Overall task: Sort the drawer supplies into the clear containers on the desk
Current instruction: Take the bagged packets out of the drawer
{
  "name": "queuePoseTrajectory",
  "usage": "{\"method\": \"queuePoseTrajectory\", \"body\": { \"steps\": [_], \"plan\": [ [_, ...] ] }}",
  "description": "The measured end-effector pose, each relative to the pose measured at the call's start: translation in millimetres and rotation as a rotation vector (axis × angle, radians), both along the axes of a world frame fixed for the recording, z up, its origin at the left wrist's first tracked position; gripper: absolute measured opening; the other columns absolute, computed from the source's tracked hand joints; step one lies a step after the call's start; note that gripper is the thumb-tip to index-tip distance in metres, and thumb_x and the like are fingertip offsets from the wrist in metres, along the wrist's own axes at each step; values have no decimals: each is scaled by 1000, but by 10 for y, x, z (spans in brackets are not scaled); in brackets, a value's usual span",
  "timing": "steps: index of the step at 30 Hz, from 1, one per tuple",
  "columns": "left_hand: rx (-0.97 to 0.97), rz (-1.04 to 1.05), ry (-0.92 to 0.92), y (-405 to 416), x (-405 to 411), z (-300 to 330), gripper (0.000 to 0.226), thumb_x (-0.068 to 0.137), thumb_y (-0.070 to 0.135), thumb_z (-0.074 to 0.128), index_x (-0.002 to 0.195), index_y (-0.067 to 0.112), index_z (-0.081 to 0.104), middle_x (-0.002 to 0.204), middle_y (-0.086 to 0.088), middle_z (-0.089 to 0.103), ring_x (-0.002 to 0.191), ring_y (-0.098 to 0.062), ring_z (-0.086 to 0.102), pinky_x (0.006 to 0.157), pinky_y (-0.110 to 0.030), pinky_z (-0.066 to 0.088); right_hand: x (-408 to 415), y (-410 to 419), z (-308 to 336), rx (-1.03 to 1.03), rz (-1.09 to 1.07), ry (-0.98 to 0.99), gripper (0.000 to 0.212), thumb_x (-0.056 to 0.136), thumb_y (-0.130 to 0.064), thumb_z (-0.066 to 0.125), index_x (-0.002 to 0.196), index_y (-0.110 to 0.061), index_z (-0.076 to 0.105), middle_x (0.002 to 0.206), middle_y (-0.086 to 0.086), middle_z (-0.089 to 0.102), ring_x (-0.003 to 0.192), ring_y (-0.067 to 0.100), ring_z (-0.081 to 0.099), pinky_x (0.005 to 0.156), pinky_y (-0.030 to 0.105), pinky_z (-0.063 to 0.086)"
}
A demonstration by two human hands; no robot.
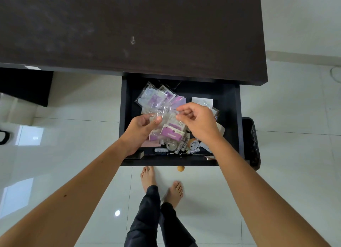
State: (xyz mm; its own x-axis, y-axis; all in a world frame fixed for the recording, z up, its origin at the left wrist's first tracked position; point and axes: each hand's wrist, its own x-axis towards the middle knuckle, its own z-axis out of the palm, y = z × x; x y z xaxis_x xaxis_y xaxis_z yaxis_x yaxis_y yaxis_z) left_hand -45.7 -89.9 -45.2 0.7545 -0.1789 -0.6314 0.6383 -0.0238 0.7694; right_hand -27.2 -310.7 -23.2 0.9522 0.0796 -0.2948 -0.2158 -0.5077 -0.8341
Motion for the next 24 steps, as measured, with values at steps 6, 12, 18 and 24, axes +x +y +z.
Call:
{"method": "queuePoseTrajectory", "body": {
  "steps": [6, 12, 18, 24],
  "plan": [
    [-67, -14, 43, -34, -12, 15, 37, 86, 15, 84, 117, 1, 71, 113, -21, 78, 108, -41, 75, 90, -52, 64, -28, 128, -79, -54, 14, -58, 25, 85, -30, 89, 106, -27, 78, 94, -13, 70, 75, 3, 66, 69, 10, 51],
    [-41, 37, 122, 40, -31, -14, 30, 93, 0, 74, 122, 2, 66, 109, -17, 80, 100, -35, 79, 75, -54, 66, 56, -138, -173, -366, 60, -80, 47, 94, -36, 79, 137, -24, 67, 118, -4, 44, 113, 12, 50, 98, 25, 44],
    [41, 63, 89, 23, -37, -24, 24, 97, 1, 70, 120, 6, 67, 108, -14, 81, 99, -30, 80, 79, -49, 67, 25, -285, -222, -422, 171, 2, 12, 89, -30, 84, 93, -28, 73, 107, -10, 58, 108, 17, 46, 97, 33, 40],
    [113, 62, 9, 25, -28, -56, 20, 98, 6, 71, 118, 7, 68, 107, -10, 81, 101, -29, 79, 89, -51, 64, 55, -477, 85, 21, -112, 106, 10, 93, -23, 80, 95, -23, 70, 92, 2, 75, 76, 10, 66, 70, 25, 54]
  ]
}}
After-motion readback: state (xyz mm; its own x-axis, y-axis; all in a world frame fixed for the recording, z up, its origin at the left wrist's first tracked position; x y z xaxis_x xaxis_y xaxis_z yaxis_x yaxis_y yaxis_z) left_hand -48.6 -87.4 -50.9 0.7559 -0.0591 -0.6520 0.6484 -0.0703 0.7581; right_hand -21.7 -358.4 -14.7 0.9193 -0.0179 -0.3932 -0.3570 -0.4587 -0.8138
